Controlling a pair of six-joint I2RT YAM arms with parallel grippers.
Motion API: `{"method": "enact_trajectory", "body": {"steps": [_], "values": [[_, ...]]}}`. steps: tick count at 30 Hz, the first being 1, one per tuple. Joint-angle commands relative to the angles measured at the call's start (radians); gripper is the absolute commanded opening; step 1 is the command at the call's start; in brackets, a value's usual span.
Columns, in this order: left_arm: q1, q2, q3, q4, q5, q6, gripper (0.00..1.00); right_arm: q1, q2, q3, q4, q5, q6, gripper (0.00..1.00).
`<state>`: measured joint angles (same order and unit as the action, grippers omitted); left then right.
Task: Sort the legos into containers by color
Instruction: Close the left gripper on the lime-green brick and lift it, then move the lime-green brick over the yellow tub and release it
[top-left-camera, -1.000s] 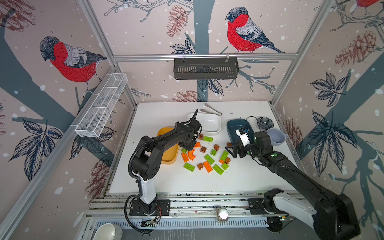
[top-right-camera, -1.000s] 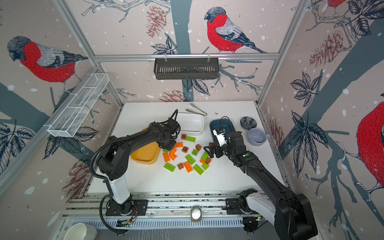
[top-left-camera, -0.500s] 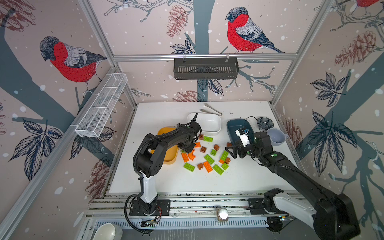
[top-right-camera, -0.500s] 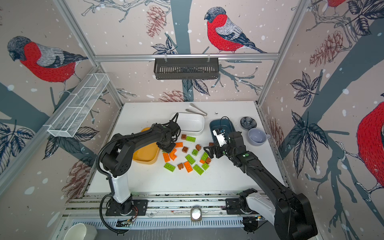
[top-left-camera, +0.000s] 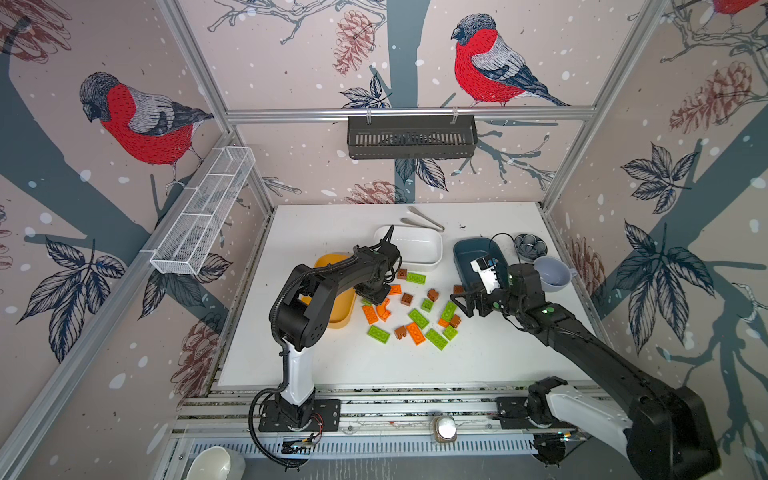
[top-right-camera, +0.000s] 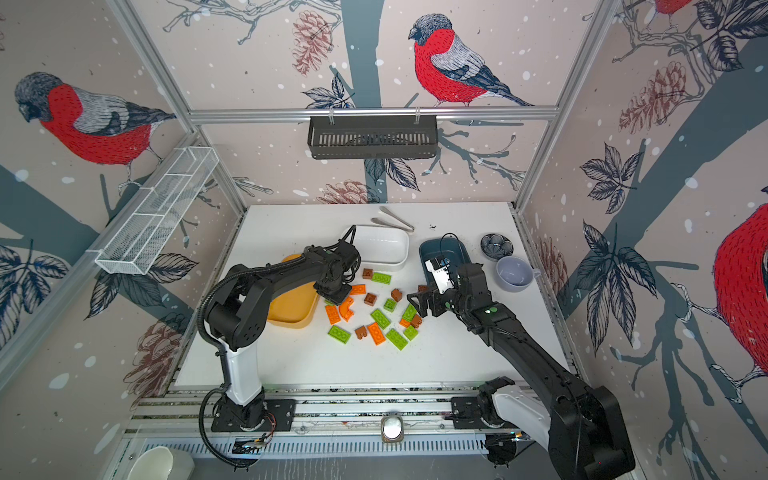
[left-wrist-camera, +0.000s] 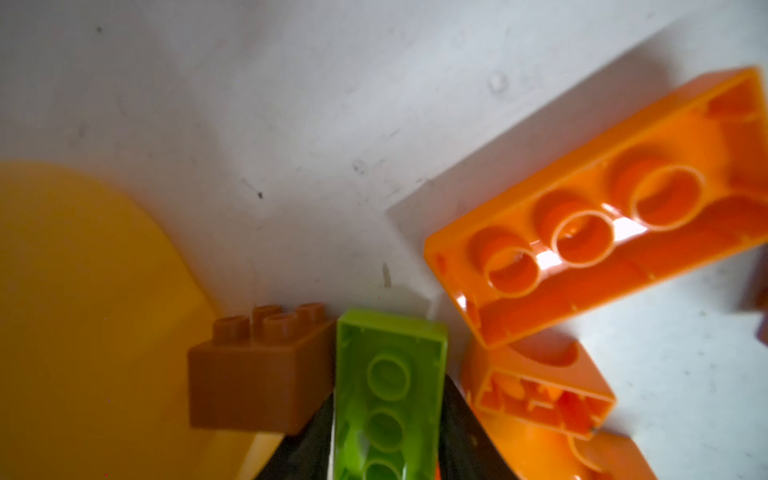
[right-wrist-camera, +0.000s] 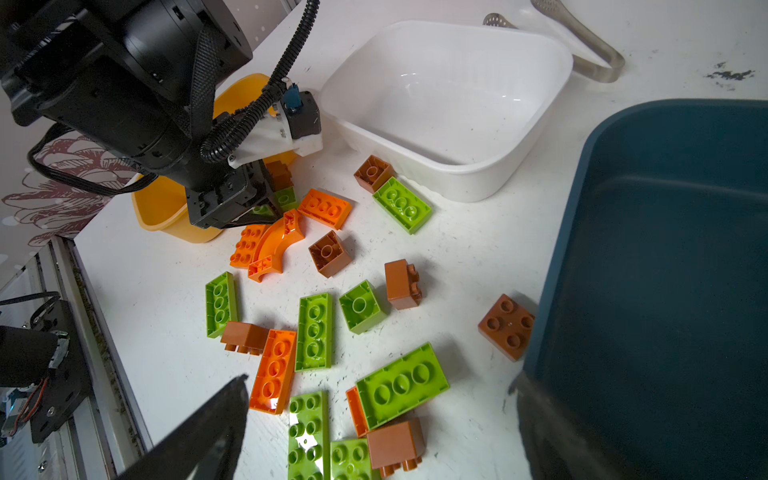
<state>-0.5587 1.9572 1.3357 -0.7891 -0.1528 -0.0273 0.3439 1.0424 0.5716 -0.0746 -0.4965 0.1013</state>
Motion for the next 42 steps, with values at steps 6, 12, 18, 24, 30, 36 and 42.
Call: {"method": "enact_trajectory", "body": {"steps": [6,12,18,24,30,36,42], "values": [[0.005,0.008,0.026,-0.008,0.046,-0.008,0.30,0.000,0.003,-0.001,0.001,-0.013,-0.008,0.99],[0.003,-0.018,0.081,-0.047,0.048,-0.019,0.26,0.000,0.004,0.004,-0.002,-0.010,-0.014,1.00],[-0.006,-0.076,0.171,-0.136,0.035,-0.050,0.27,0.001,0.005,0.011,-0.004,-0.011,-0.014,1.00],[0.041,-0.188,0.212,-0.212,-0.033,-0.100,0.27,0.001,0.005,0.027,0.007,-0.028,-0.009,0.99],[0.149,-0.268,0.092,-0.157,-0.077,-0.124,0.28,0.008,0.019,0.051,0.013,-0.049,-0.008,0.99],[0.261,-0.274,-0.066,-0.001,-0.089,-0.132,0.28,0.026,0.016,0.060,0.008,-0.047,-0.003,0.99],[0.289,-0.196,-0.100,0.093,-0.065,-0.129,0.36,0.039,0.015,0.063,0.003,-0.037,0.001,0.99]]}}
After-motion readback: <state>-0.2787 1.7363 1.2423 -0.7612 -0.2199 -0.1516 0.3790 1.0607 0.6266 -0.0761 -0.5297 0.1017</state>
